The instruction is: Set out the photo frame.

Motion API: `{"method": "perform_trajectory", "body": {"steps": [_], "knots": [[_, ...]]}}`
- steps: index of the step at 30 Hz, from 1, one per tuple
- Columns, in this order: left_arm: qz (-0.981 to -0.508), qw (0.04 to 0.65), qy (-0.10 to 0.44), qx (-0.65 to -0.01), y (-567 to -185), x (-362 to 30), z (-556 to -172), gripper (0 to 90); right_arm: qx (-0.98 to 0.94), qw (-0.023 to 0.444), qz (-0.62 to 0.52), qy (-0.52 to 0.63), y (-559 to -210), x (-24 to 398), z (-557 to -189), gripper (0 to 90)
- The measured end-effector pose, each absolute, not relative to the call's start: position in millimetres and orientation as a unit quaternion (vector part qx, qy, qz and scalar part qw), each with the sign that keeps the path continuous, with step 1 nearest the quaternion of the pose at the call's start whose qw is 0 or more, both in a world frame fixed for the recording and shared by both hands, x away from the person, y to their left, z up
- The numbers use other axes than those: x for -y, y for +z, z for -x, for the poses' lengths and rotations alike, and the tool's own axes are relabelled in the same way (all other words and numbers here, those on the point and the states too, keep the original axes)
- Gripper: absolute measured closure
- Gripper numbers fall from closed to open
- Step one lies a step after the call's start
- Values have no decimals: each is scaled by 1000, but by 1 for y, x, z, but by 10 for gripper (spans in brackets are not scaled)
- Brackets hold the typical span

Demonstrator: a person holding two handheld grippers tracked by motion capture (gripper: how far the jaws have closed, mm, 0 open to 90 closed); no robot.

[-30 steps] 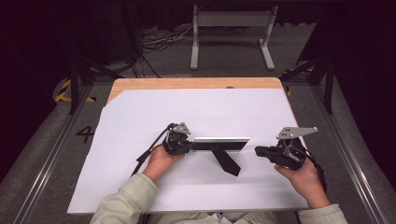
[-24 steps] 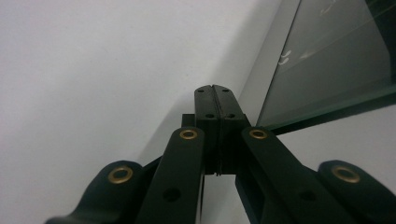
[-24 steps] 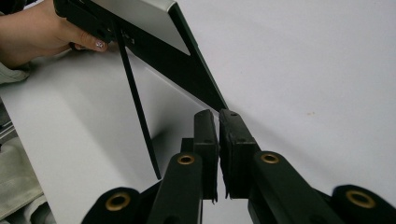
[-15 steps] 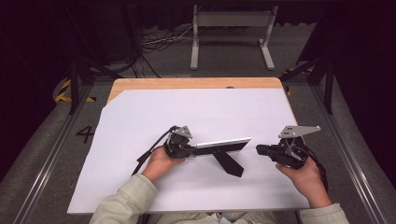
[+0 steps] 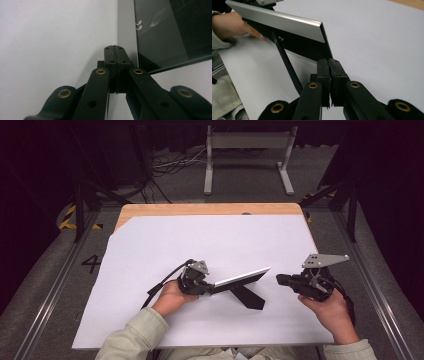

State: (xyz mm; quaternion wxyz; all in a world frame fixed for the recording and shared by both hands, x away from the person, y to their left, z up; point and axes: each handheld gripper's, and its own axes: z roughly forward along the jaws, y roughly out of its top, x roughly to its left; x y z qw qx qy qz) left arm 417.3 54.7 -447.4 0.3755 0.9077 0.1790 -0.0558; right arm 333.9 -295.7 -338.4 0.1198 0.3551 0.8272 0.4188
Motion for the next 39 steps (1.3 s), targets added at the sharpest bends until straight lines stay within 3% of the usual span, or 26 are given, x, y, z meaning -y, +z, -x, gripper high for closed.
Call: {"method": "perform_trajectory", "body": {"steps": [39], "knots": [[-923,349,-139,-86,-448,-28,-385,900,-823,131,-345,432,-326,296,-329,871]]}}
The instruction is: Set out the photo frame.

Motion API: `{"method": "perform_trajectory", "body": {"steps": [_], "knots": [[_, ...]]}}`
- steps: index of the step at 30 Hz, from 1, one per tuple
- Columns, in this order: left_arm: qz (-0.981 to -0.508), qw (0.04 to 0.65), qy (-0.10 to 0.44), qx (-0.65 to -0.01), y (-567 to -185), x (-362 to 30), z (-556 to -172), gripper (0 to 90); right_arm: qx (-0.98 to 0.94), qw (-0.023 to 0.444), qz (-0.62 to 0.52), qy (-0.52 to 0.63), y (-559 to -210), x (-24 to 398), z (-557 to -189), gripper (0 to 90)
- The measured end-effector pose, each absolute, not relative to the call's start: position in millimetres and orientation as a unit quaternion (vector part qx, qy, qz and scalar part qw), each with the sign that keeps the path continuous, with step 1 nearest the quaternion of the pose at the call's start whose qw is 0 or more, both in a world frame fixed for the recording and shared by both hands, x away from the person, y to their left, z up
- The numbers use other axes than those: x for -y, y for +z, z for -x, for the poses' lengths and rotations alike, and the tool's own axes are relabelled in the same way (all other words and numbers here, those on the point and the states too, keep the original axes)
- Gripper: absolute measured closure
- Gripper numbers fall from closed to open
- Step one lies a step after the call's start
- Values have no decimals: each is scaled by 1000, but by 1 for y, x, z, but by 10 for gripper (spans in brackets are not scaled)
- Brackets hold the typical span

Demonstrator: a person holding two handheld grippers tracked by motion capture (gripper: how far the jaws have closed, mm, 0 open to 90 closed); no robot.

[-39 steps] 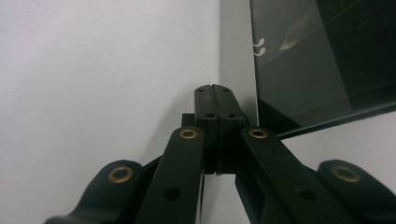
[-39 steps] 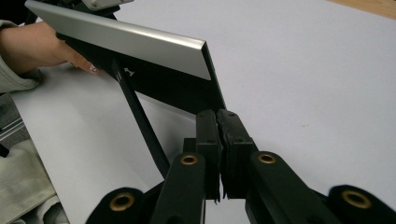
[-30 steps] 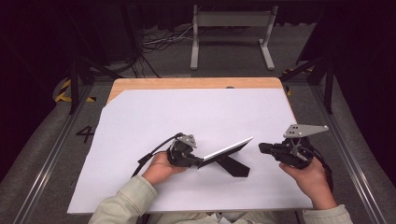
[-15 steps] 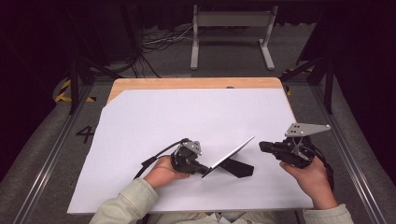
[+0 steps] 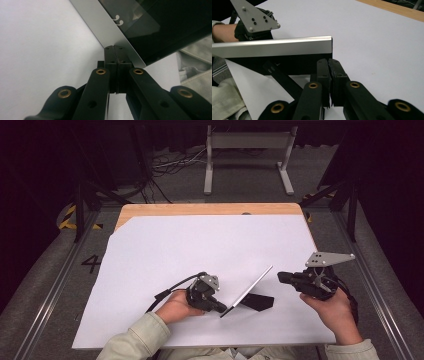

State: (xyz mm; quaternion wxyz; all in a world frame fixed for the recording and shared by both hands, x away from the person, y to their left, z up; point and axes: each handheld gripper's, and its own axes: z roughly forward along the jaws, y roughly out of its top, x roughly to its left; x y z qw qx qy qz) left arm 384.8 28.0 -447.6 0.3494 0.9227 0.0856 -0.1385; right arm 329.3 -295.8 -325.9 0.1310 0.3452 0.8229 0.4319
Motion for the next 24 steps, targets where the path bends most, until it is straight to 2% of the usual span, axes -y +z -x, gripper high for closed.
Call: {"method": "perform_trajectory", "body": {"steps": [24], "knots": [[-927,338,-164,1,-447,15,-358,899,-808,143,-359,444,-318,308,-324,871]]}}
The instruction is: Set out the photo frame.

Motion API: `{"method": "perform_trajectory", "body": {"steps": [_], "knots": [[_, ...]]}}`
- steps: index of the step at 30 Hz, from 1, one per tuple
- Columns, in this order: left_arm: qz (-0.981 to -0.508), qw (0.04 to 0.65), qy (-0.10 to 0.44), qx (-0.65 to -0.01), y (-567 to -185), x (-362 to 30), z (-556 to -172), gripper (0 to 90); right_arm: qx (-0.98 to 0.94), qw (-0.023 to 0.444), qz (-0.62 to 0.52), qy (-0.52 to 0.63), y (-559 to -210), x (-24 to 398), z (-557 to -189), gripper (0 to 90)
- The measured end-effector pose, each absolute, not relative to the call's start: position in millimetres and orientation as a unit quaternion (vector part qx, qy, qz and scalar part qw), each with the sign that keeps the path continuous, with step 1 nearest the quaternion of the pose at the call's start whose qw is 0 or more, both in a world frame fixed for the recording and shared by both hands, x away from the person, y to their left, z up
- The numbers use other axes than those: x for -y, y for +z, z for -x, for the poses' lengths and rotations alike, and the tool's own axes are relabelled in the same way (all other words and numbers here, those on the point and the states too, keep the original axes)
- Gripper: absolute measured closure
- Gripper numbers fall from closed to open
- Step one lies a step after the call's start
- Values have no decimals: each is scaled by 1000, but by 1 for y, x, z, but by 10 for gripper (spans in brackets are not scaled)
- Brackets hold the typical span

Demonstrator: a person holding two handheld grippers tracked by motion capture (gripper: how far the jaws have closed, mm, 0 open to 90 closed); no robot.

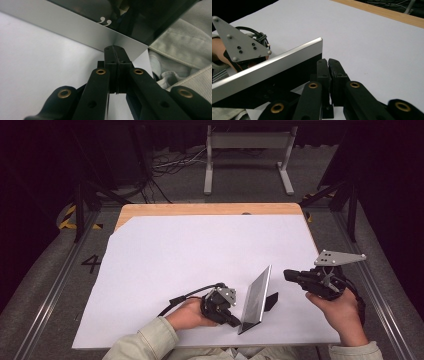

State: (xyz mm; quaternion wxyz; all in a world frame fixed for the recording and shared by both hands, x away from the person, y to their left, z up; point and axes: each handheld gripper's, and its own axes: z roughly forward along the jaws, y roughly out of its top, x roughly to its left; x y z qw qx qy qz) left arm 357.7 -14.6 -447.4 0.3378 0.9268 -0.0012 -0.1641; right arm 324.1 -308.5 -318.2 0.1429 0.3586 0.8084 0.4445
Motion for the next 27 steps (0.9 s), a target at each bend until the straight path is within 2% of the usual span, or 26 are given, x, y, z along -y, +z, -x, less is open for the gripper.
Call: {"method": "perform_trajectory", "body": {"steps": [17,27], "knots": [[-926,341,-162,31,-447,45,-344,898,-804,148,-365,446,-316,313,-321,871],[-925,348,-152,21,-447,60,-339,899,-801,148,-368,448,-315,315,-320,870]]}}
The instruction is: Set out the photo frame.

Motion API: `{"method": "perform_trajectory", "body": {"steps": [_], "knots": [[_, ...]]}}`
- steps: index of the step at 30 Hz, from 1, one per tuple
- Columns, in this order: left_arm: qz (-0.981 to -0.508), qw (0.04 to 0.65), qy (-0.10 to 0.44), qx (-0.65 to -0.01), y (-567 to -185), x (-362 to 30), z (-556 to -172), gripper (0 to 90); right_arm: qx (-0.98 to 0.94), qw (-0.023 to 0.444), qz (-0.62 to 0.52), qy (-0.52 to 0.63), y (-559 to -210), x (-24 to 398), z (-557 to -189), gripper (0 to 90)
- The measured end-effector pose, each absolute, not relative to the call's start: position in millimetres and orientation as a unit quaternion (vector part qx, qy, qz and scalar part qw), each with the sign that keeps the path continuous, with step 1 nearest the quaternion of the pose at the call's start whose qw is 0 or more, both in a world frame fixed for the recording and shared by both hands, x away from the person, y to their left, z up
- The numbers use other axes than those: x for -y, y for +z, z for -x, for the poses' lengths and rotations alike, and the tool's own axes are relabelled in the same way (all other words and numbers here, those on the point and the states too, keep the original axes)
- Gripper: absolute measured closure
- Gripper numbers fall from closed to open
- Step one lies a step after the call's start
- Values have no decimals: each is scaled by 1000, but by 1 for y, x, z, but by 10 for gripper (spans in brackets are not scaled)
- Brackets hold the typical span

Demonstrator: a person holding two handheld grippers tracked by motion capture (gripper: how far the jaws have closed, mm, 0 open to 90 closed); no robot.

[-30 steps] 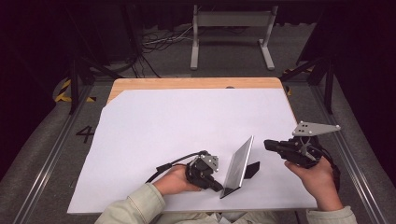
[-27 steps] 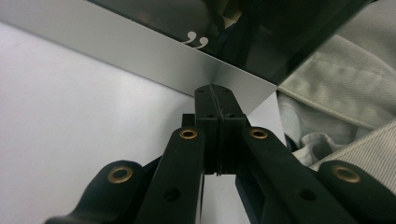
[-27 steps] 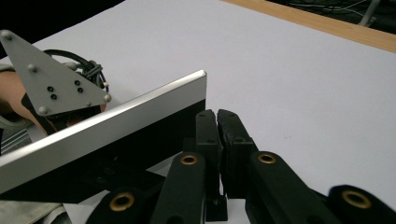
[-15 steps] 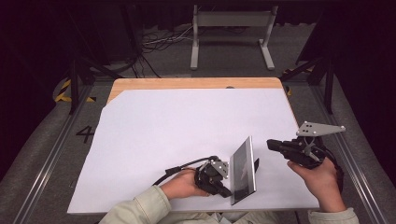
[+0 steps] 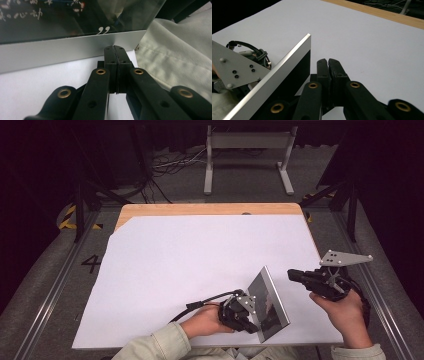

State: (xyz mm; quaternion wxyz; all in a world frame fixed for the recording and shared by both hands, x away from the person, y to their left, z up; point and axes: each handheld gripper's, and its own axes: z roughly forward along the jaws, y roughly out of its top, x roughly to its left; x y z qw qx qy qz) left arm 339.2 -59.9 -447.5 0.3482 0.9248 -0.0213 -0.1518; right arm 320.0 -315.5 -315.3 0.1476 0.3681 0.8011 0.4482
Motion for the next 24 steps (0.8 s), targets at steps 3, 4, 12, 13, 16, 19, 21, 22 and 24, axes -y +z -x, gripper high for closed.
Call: {"method": "perform_trajectory", "body": {"steps": [3,4,12,13,16,19,21,22,24], "knots": [[-924,353,-145,20,-448,64,-338,899,-801,147,-368,448,-315,316,-320,867],[-923,357,-144,18,-448,65,-337,899,-801,147,-369,448,-315,316,-320,865],[-920,365,-141,9,-449,70,-335,898,-798,145,-372,452,-313,317,-319,855],[-920,366,-137,9,-449,70,-335,897,-797,145,-372,452,-313,317,-319,852],[-921,364,-138,-3,-447,67,-337,868,-797,142,-372,453,-312,317,-318,837],[-920,367,-139,-10,-443,62,-341,848,-796,133,-377,455,-311,317,-317,811],[-920,367,-137,-11,-440,59,-342,842,-796,133,-378,455,-310,316,-317,802],[-919,370,-134,-13,-438,56,-343,834,-795,132,-380,455,-309,316,-316,798],[-919,370,-134,-17,-434,50,-345,805,-792,131,-383,457,-307,316,-314,794]]}}
